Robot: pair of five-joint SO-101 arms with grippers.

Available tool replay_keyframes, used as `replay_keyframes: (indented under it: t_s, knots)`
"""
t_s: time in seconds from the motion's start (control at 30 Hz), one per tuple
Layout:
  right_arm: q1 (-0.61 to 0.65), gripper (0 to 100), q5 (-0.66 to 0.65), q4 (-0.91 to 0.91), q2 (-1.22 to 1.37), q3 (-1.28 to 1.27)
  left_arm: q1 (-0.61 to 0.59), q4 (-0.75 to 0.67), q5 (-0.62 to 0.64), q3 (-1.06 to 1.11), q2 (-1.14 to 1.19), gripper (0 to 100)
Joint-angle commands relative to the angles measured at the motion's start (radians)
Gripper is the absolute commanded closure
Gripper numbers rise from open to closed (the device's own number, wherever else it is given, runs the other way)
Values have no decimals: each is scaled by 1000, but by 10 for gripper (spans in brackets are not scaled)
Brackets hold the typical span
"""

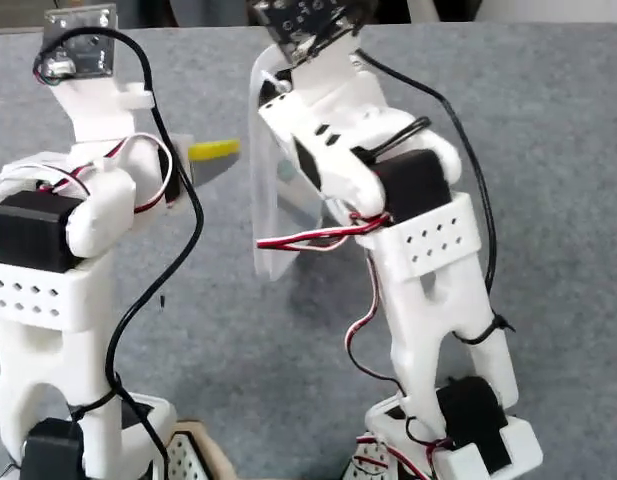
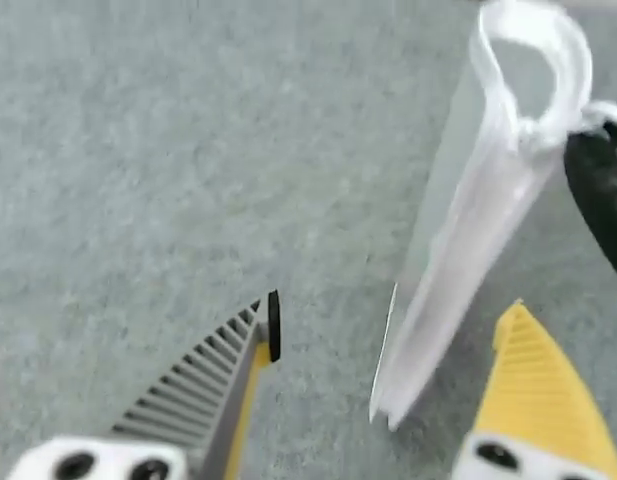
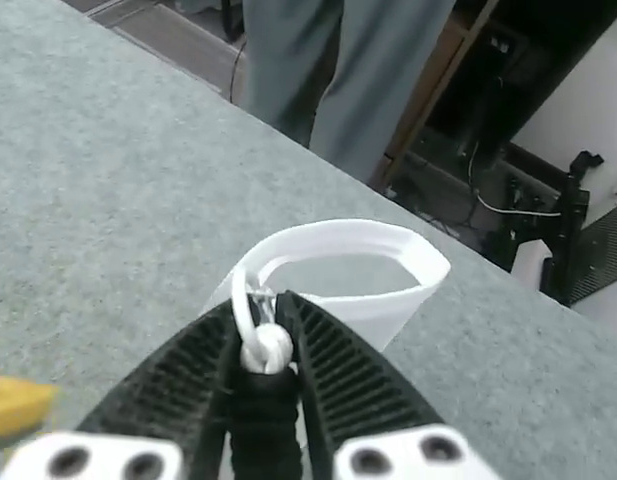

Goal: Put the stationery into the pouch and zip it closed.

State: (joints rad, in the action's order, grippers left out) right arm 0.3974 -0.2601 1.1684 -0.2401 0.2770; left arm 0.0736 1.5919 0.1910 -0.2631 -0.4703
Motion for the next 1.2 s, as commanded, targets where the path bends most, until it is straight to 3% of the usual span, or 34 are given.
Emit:
replay_keyframes:
  t_s: [0.0,0.13,0.4,0.63,1.17]
  knots:
    - [-31,986,9,37,-12,91,15,-109,6,61,-9,653]
    - [-35,986,9,101,-12,128,47,-216,8,173,-14,653]
    - [-37,986,66,115,-12,133,128,-258,5,200,-18,653]
    - [-89,986,80,132,-12,133,174,-373,-98,209,5,653]
    - [-109,986,80,229,-13,134,176,-512,-115,209,163,654]
